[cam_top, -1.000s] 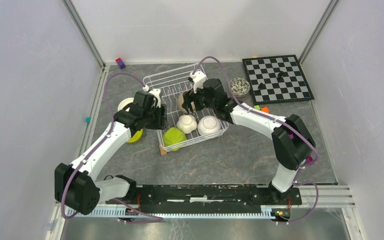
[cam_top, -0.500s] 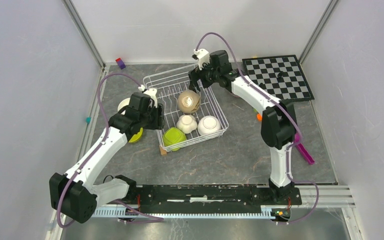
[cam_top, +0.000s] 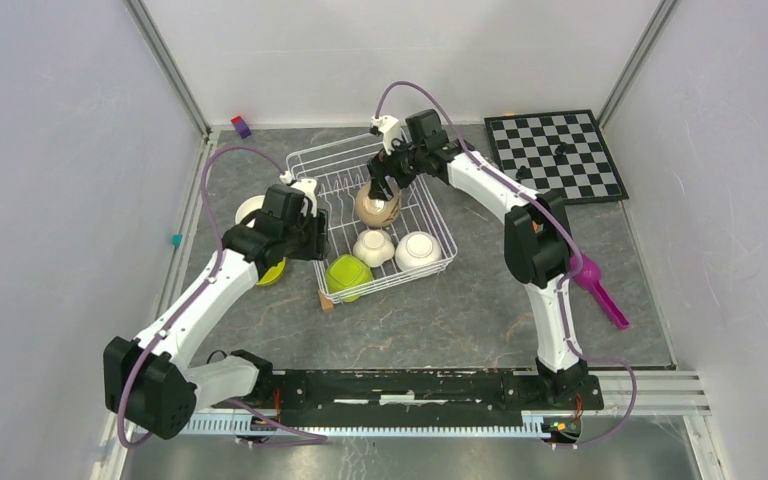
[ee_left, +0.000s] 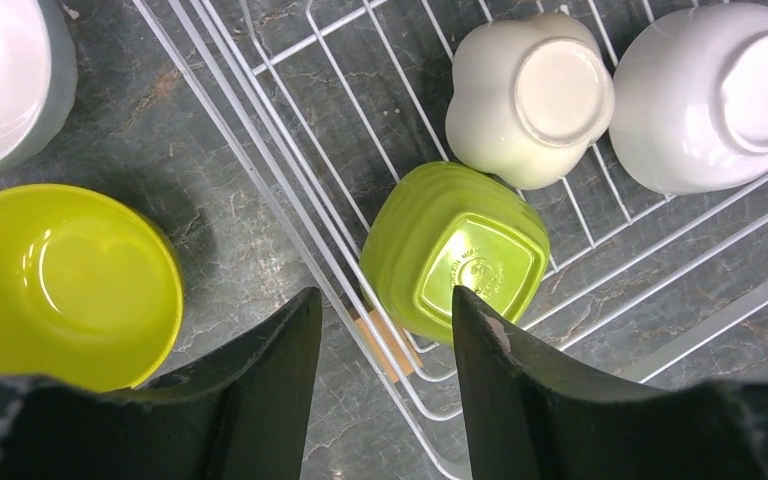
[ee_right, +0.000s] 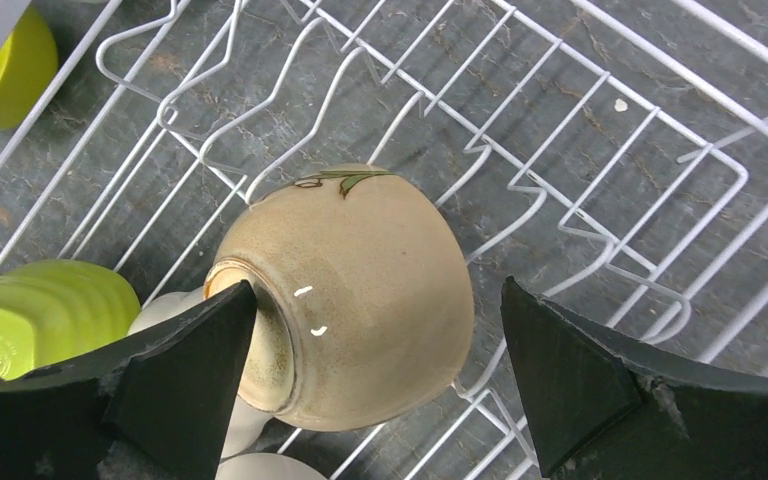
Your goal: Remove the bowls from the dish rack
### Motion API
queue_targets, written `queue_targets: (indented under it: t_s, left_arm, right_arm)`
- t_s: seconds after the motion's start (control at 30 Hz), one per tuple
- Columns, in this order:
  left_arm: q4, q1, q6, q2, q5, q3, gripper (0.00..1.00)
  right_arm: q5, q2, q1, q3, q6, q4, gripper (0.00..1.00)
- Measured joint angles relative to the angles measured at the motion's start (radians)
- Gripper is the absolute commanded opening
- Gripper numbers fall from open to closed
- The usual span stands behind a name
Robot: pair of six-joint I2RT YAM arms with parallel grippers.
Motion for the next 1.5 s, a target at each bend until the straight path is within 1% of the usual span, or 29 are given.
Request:
queue_targets:
  t_s: [0.13, 0.23, 0.43, 0.53, 0.7, 0.83, 0.93, 1.0, 1.2, 1.37, 1.5]
  left_arm:
    - [-0.003, 0.000, 0.002, 0.025, 0.000, 0.000, 0.57]
    - [-0.002, 0.000, 0.002, 0.038, -0.001, -0.002, 0.60]
    - [-0.004, 0.000, 0.002, 0.063, -0.011, -0.011, 0.73]
    - [-0.008, 0.000, 0.002, 0.082, -0.022, -0.012, 0.74]
    - [-0.010, 0.000, 0.002, 0.089, -0.025, -0.013, 0.74]
    - [-0.010, 0.000, 0.002, 0.089, -0.025, -0.013, 0.73]
    - [-0.010, 0.000, 0.002, 0.089, -0.025, -0.013, 0.73]
    - [-0.008, 0.000, 0.002, 0.084, -0.025, -0.015, 0.73]
    - [-0.006, 0.000, 0.002, 0.061, -0.025, -0.021, 0.71]
    - [-0.006, 0.000, 0.002, 0.061, -0.026, -0.023, 0.71]
    - [-0.006, 0.000, 0.002, 0.058, -0.027, -0.023, 0.71]
  right_arm:
    - [-0.040, 0.016, -0.001, 0.000, 0.018, 0.008, 0.98]
    - [-0.052, 0.026, -0.001, 0.000, 0.035, 0.010, 0.98]
    - [-0.054, 0.030, -0.001, -0.006, 0.069, 0.011, 0.98]
    - [-0.070, 0.018, -0.006, -0.045, 0.092, 0.042, 0.98]
    - [-0.094, -0.043, -0.012, -0.153, 0.113, 0.126, 0.98]
    - [-0.111, -0.096, -0.012, -0.220, 0.140, 0.125, 0.93]
    - [-0.114, -0.122, -0.014, -0.253, 0.164, 0.121, 0.84]
    - [-0.118, -0.143, -0.015, -0.264, 0.181, 0.116, 0.80]
    - [-0.127, -0.207, -0.005, -0.287, 0.198, 0.104, 0.62]
    - [-0.126, -0.241, 0.008, -0.298, 0.199, 0.105, 0.57]
    - [-0.126, -0.256, 0.013, -0.309, 0.196, 0.108, 0.57]
